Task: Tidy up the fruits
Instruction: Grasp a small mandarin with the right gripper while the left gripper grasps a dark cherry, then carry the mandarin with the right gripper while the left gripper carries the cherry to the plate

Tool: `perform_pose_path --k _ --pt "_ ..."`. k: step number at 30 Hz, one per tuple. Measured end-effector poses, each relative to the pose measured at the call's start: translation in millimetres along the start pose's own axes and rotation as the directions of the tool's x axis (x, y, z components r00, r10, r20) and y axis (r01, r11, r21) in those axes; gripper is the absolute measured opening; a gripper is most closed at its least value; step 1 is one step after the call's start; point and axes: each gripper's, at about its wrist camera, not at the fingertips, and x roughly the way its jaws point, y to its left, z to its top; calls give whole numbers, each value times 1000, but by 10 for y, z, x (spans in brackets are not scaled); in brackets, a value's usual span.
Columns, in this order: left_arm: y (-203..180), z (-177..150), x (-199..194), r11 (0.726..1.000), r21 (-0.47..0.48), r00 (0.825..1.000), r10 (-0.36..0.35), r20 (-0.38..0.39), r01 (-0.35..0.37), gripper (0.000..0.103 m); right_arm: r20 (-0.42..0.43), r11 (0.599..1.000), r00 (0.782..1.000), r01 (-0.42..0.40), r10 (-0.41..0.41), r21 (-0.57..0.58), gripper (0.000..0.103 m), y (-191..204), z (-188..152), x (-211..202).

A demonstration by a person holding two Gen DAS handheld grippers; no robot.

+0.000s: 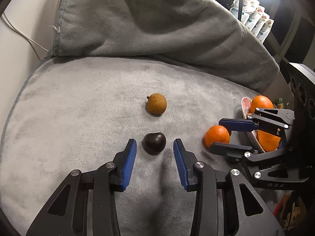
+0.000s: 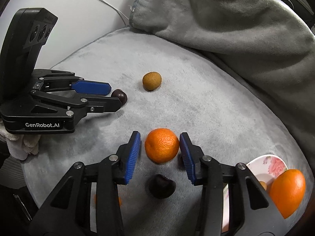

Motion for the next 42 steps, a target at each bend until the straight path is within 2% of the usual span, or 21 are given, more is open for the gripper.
perform_pose_path --k 9,12,21,29,42 --pt "-35 16 79 1000 13 1000 19 -20 -18 31 -7 1000 1000 12 -12 -2 39 -12 1 14" --pt "-69 26 99 999 26 999 23 -23 -23 23 -6 1000 1000 18 -18 -7 38 3 0 11" --pt "-64 22 82 1000 10 1000 21 -5 -21 22 16 1000 1000 11 -12 15 37 -21 -19 -23" --pt "-68 11 -48 1000 6 1000 12 20 -12 22 78 999 997 0 -3 47 37 -53 -37 -226" --pt "-440 89 -308 997 33 994 -74 80 71 22 175 990 983 30 -55 141 37 -391 -194 -765"
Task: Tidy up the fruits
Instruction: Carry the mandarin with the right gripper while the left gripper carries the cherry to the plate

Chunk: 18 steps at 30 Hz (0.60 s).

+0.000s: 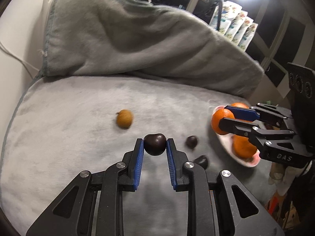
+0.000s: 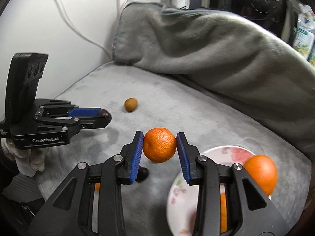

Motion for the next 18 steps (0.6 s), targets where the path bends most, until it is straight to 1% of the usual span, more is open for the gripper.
perform_pose_path --k 8,13,18 --pt "-358 113 23 998 37 998 -61 20 60 22 46 997 998 40 -43 69 37 -290 -122 -372" --pt "-573 151 119 994 54 995 -99 14 98 22 64 991 996 54 -62 119 37 -442 -282 -611" --pt "-760 202 271 989 74 992 -127 -6 127 22 66 990 995 65 -74 127 37 -461 -461 -760"
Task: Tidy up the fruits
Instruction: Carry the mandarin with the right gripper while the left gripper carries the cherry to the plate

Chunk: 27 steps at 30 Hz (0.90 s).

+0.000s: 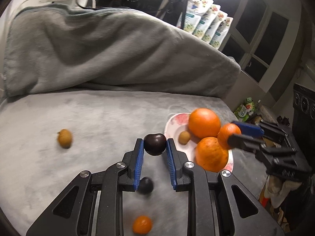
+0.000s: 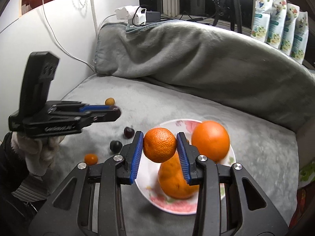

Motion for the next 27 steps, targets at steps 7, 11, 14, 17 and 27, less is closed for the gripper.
perform_pose_path --k 7,11,14,17,27 --pt "-169 64 217 1000 21 999 -19 -31 20 22 -12 999 1000 -28 29 21 37 9 -210 -70" --pt "-229 78 315 999 28 998 -31 -53 33 22 -28 999 999 -46 46 8 37 74 -300 -31" --pt "-264 91 388 999 24 997 -39 -69 41 22 -42 998 998 -57 56 -12 37 147 -335 32" --pt "-288 119 446 998 32 996 -42 -83 45 22 -47 998 997 -66 65 -22 37 192 -341 90" --pt "-330 188 551 998 27 993 -59 -104 62 22 -50 997 997 -62 61 -36 37 199 -307 227"
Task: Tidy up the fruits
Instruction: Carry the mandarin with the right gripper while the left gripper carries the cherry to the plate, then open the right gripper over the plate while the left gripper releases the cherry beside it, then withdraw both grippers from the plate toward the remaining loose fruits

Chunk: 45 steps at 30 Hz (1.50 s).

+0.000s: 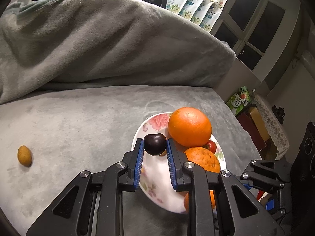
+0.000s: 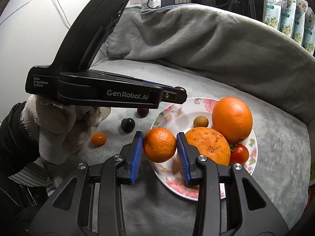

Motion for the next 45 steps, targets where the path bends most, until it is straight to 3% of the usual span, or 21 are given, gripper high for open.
perform_pose_path --k 6,7,8,10,12,15,16,19,23,29,45 --pt "-18 21 27 1000 4 1000 -10 -1 10 23 2 1000 1000 25 -25 -8 38 -23 8 55" --pt "-28 28 33 1000 8 1000 -10 -2 11 27 2 1000 1000 23 -23 -7 39 -34 2 60" --pt "-38 31 33 1000 14 1000 -12 -3 12 31 2 1000 1000 18 -18 -6 41 -44 2 64" --pt "-50 40 26 1000 22 1000 -14 1 14 37 11 1000 1000 18 -18 0 55 -64 9 53" --pt "-56 51 25 1000 24 1000 -11 1 11 38 24 1000 1000 17 -17 6 56 -83 14 35" --pt "-57 62 23 1000 25 1000 -13 2 13 51 32 1000 999 11 -11 3 57 -80 21 11" --pt "-64 65 25 1000 26 1000 -10 3 10 56 33 1000 999 12 -12 -3 61 -68 20 2" --pt "-69 68 18 1000 25 1000 -4 8 4 57 47 1000 999 25 -24 -3 77 -44 9 -30" --pt "-66 70 2 1000 25 1000 -4 5 4 68 49 1000 999 17 -18 11 79 -51 3 -58" --pt "-27 59 -95 999 25 1000 19 20 -19 68 50 1000 999 -2 1 16 89 -8 -5 -111" --pt "438 59 -757 991 -32 980 137 144 -134 68 69 998 995 -67 67 3 90 169 45 -149"
